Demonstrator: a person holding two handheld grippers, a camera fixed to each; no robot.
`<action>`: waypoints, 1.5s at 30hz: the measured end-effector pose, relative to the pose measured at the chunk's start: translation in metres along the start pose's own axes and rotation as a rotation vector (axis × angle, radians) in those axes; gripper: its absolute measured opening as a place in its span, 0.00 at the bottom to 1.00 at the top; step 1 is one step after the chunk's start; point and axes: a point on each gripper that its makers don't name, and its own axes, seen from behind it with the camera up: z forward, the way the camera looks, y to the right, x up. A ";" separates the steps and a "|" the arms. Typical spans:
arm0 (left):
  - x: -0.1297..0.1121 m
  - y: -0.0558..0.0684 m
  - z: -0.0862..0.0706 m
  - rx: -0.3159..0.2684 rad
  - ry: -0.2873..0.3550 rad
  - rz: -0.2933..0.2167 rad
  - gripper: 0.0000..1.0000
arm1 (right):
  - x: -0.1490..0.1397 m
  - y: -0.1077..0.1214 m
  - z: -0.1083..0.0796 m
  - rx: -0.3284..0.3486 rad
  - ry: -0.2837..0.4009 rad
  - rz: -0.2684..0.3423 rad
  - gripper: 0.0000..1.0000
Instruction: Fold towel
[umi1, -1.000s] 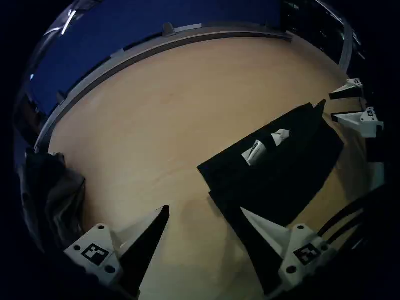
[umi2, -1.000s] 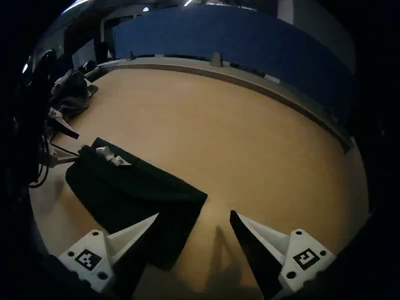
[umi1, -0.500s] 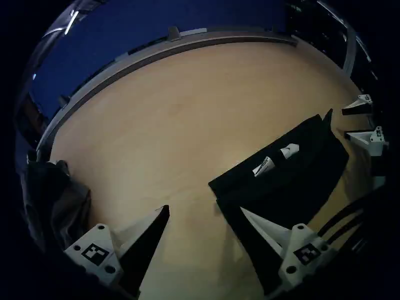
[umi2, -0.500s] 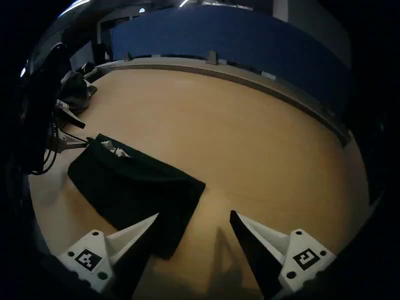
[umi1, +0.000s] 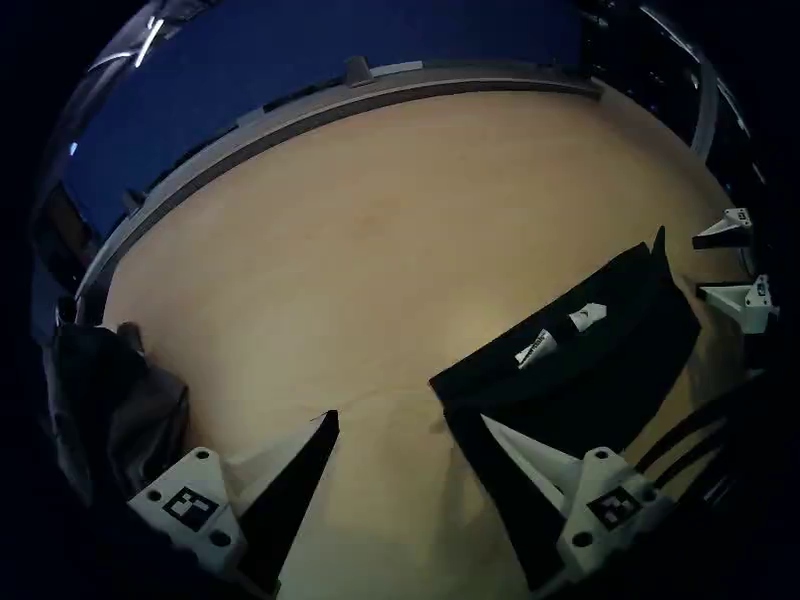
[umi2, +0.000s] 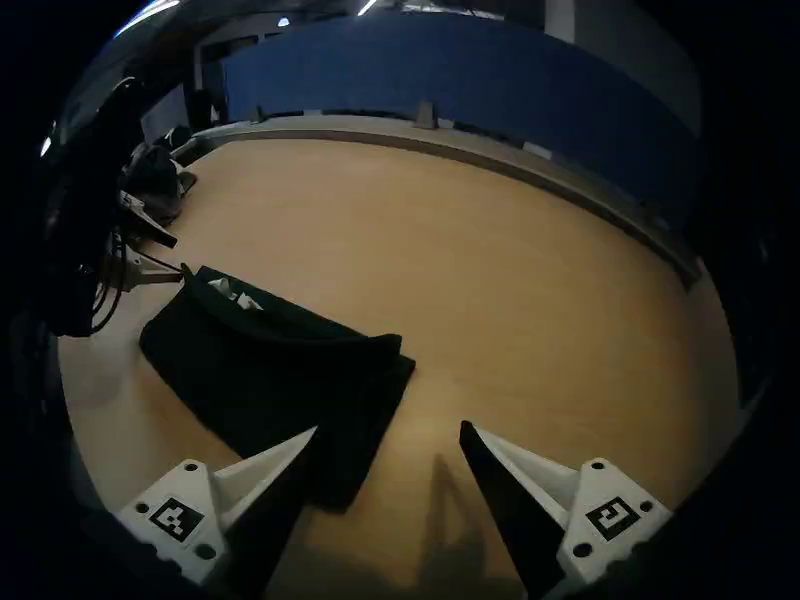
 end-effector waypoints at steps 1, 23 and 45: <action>0.001 -0.002 0.001 0.007 -0.001 -0.006 0.94 | 0.000 0.000 0.000 0.000 0.000 -0.001 1.00; -0.002 0.001 -0.015 -0.008 0.024 -0.039 0.94 | -0.003 -0.006 -0.003 0.007 -0.002 -0.014 1.00; -0.083 0.040 -0.069 -0.073 0.017 -0.147 0.94 | -0.026 -0.018 -0.008 0.023 -0.027 -0.021 1.00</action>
